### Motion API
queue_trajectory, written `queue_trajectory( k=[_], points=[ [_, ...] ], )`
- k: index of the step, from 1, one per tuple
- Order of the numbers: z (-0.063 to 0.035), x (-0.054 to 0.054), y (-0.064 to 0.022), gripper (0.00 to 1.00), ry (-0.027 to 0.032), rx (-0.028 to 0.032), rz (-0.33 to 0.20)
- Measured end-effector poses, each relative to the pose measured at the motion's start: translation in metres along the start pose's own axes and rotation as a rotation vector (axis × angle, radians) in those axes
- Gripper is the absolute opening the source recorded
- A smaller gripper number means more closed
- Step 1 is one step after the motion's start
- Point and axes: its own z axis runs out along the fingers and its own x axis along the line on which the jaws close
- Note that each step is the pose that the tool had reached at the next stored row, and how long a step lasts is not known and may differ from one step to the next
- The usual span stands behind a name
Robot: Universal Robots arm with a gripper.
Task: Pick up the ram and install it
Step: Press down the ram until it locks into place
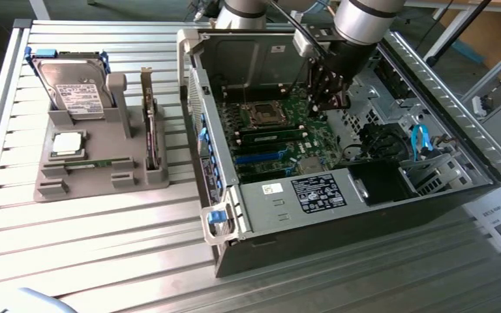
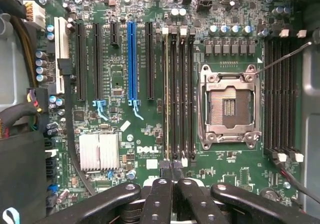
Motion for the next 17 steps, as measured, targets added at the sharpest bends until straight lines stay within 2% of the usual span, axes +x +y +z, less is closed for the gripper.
queue_trajectory(
  k=[5,8,10,12,14,17],
  points=[
    [0.0069,0.000,-0.0001,0.10,0.0001,0.0000,0.000],
    [0.0264,0.000,-0.0005,0.10,0.0000,0.0000,0.000],
    [0.0265,0.000,-0.0040,0.10,0.0002,0.0000,0.000],
    [0.0375,0.001,-0.0042,0.10,0.0001,0.0000,0.000],
    [0.0418,0.001,-0.0043,0.10,0.0002,0.0000,0.000],
    [0.0420,0.001,-0.0043,0.10,0.0003,0.0000,0.000]
  ],
)
